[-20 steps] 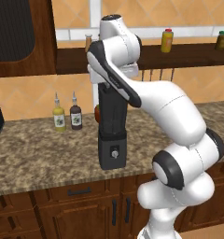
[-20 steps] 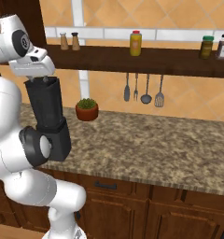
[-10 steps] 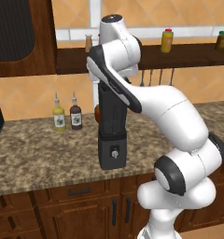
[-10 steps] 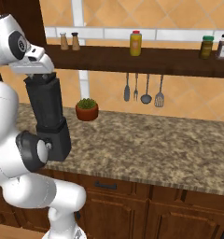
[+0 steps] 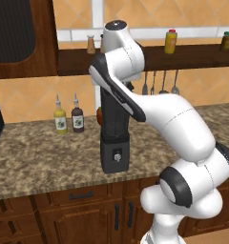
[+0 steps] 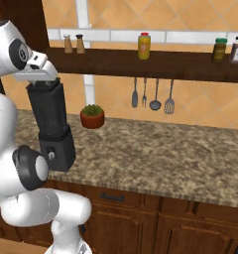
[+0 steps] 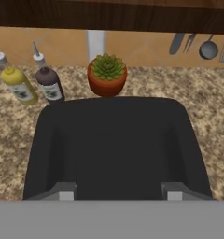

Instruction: Close the lid blender by securely placing the lid on top.

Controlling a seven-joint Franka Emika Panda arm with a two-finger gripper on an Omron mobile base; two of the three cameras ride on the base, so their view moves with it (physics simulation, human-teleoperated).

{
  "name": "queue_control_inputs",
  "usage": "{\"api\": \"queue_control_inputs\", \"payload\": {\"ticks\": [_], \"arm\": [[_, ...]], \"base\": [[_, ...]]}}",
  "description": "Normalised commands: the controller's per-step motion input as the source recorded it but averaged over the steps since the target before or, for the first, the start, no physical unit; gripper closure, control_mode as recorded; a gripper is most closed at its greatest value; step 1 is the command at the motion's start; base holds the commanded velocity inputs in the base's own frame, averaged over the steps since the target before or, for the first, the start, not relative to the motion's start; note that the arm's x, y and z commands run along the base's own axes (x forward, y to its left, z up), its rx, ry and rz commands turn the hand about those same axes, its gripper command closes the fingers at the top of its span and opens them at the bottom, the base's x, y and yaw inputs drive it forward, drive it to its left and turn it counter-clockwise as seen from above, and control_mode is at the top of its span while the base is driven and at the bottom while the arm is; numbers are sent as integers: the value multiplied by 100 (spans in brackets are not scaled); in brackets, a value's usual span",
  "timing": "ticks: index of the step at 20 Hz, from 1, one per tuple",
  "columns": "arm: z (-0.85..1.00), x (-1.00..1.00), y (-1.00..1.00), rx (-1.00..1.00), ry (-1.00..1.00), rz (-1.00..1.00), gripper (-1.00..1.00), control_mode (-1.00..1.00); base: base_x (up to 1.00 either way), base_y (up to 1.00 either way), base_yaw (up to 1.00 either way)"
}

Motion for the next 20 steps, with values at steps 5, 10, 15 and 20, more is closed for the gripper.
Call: {"api": "queue_control_inputs", "payload": {"ticks": [5,10,15,20], "arm": [[-8,2,0,0,0,0,100,-100],[-15,0,0,0,3,0,100,-100],[-23,0,0,0,4,0,100,-100],[-12,10,4,0,-4,0,100,-100]], "base": [[0,0,0],[0,0,0],[0,0,0],[0,0,0]]}}
